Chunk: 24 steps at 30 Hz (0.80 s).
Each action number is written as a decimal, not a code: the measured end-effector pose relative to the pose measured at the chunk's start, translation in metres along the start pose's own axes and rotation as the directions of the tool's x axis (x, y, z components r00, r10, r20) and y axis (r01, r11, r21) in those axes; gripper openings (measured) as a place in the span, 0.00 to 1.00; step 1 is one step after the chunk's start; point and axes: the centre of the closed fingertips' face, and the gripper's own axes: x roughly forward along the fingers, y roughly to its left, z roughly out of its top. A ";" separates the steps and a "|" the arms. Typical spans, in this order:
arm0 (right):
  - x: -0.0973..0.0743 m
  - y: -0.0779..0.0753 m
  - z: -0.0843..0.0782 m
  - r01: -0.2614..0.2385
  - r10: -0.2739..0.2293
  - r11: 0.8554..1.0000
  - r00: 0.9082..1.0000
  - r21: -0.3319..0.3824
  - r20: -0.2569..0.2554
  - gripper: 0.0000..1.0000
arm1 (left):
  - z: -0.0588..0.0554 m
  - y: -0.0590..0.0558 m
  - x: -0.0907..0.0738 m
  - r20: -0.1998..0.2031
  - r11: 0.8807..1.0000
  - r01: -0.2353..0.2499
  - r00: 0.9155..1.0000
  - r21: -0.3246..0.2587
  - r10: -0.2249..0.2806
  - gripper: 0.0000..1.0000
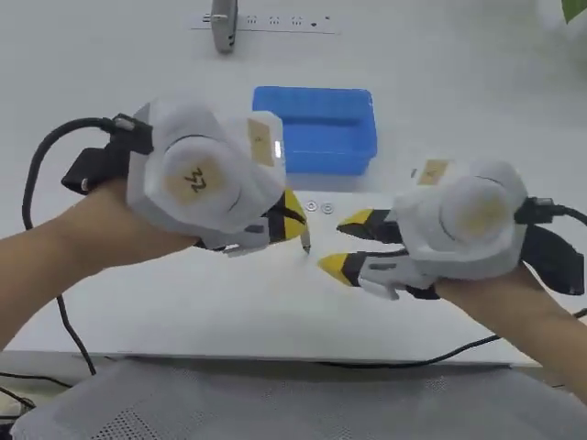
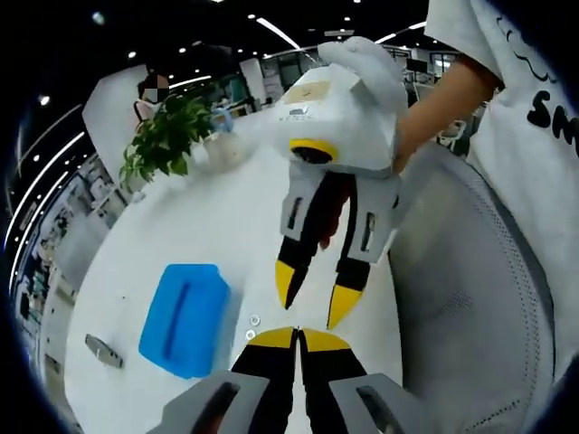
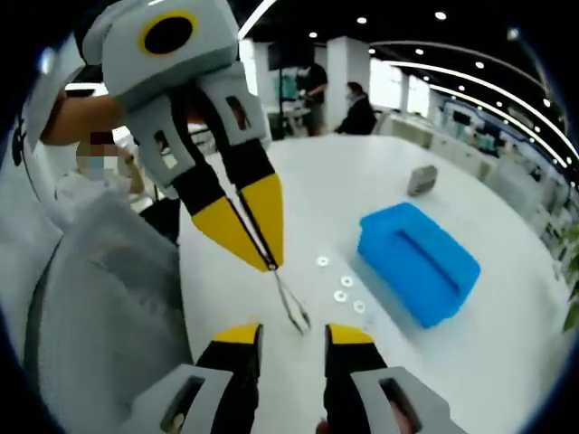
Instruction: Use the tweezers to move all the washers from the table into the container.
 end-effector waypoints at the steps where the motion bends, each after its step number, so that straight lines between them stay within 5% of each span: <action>1: 0.002 -0.001 0.003 -0.002 0.002 1.000 1.000 -0.005 0.009 0.21 | 0.001 0.000 0.000 -0.005 1.000 0.008 1.000 0.007 -0.008 0.00; 6: 0.014 0.007 0.010 -0.087 0.087 0.996 0.996 -0.002 0.026 0.18 | 0.005 -0.002 0.004 -0.008 0.999 0.033 0.999 0.038 -0.033 0.00; 17: 0.024 0.010 0.009 -0.062 0.065 0.987 0.998 -0.150 0.015 0.03 | 0.007 -0.005 0.006 0.035 1.000 -0.008 0.999 -0.007 0.008 0.00; 19: 0.025 0.009 0.008 -0.058 0.062 0.986 0.998 -0.157 0.019 0.03 | 0.007 -0.001 0.006 0.050 0.997 -0.055 0.997 -0.050 0.058 0.00; 21: 0.026 0.007 0.008 -0.052 0.056 0.986 0.998 -0.159 0.020 0.02 | 0.008 0.000 0.005 0.080 0.984 -0.090 0.991 -0.152 0.103 0.02; 23: 0.026 0.005 0.008 -0.044 0.047 0.987 0.999 -0.157 0.019 0.02 | 0.008 0.000 0.002 0.110 0.962 -0.099 0.985 -0.253 0.130 0.16; 24: 0.025 0.005 0.008 -0.042 0.046 0.988 0.999 -0.150 0.020 0.01 | 0.006 0.002 -0.001 0.121 0.942 -0.119 0.979 -0.313 0.164 0.22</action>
